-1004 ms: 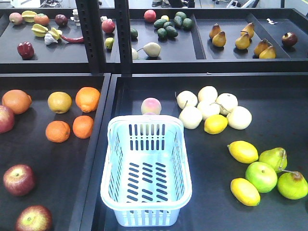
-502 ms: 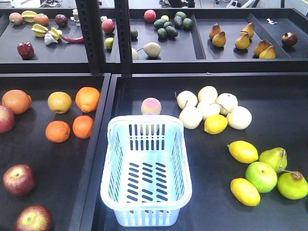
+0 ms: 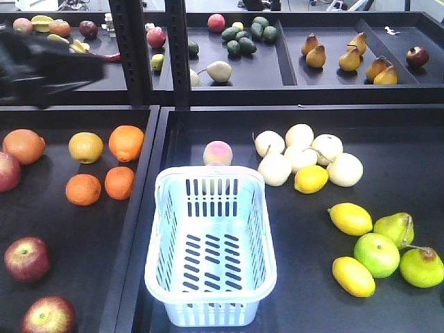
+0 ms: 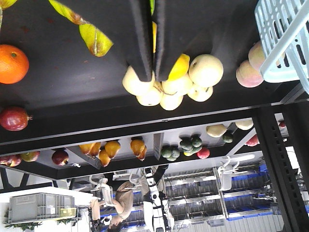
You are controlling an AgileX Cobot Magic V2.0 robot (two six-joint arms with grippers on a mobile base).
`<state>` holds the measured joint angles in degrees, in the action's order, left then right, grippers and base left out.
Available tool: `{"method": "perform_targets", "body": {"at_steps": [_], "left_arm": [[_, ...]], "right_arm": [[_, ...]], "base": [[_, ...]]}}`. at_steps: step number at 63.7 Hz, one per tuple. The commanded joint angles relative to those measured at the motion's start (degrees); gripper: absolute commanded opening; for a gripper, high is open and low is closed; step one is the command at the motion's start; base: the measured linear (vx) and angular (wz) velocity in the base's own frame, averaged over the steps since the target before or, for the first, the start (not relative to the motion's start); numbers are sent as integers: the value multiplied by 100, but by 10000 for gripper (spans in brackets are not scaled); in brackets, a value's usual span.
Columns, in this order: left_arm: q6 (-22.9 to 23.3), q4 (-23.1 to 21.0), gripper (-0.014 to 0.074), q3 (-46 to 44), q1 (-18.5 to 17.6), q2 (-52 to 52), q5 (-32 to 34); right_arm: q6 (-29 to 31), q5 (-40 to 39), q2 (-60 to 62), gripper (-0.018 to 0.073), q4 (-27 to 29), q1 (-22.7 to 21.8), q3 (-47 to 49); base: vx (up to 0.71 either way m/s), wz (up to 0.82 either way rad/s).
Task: Pick three apples into basket with both arms
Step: 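Reach the left gripper over the blue basket handle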
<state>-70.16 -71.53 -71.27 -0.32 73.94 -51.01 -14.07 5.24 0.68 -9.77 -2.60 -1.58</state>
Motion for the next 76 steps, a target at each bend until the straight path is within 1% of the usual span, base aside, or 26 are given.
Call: {"method": "perform_targets", "body": {"at_steps": [1, 5, 14, 25, 34, 38, 45, 55, 63, 73, 76], "left_arm": [[-338, -60, 609, -543, -497, 319, 23], [-480, 294, 605, -754, -800, 594, 118], [-480, 996, 587, -1191, -1303, 1258, 292], [-480, 1706, 586, -1495, -1643, 1926, 479], [-480, 2064, 586, -1521, -1824, 2242, 490], [-480, 2181, 586, -1521, -1877, 2344, 503], [-480, 2181, 586, -1521, -1928, 2462, 559], [-485, 2184, 586, -1521, -1985, 2569, 818], [-485, 2205, 586, -1521, -1984, 2673, 742], [-485, 2468, 586, -1521, -1984, 2862, 634], [-485, 2490, 586, -1521, -1984, 2919, 628]], "right_arm": [[39, -434, 65, -4, -49, -26, -77], [39, -434, 65, -4, -49, -26, -77], [39, -434, 65, -4, -49, -26, -77], [39, -434, 65, -4, -49, -26, -77], [39, -434, 65, -4, -49, -26, -77], [39, -434, 65, -4, -49, -26, -77], [39, -434, 65, -4, -49, -26, -77], [39, -434, 65, -4, -49, -26, -77], [39, -434, 65, -4, -49, -26, -77], [39, -434, 65, -4, -49, -26, -77], [39, -434, 65, -4, -49, -26, -77]], "base": [[0, 0], [0, 0], [0, 0], [0, 0], [0, 0], [0, 0], [0, 0], [0, 0], [0, 0], [0, 0], [0, 0]]}}
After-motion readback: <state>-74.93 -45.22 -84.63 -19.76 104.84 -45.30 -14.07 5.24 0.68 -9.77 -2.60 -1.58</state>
